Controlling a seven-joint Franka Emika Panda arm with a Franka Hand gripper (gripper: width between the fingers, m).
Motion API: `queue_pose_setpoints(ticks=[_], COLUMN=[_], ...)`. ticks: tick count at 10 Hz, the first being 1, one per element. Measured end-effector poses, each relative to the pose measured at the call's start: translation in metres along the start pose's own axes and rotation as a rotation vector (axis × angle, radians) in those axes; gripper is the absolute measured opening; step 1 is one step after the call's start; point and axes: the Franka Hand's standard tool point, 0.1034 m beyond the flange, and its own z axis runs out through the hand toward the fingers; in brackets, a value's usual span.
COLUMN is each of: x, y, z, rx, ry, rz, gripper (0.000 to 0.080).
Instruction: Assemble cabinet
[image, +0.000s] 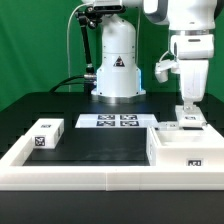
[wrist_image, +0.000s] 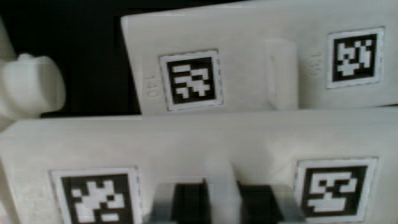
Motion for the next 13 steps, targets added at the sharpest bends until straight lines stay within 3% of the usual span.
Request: queue_pose_setpoints(ticks=[4,13], x=[0.0023,-0.0026], y=[0.0097,0.0107], z=[0.0,0.0038], rx=[-0.006,-0.002], ry=[0.008,0.01], rz=[0.006,0.005], gripper=[0.007,0.007])
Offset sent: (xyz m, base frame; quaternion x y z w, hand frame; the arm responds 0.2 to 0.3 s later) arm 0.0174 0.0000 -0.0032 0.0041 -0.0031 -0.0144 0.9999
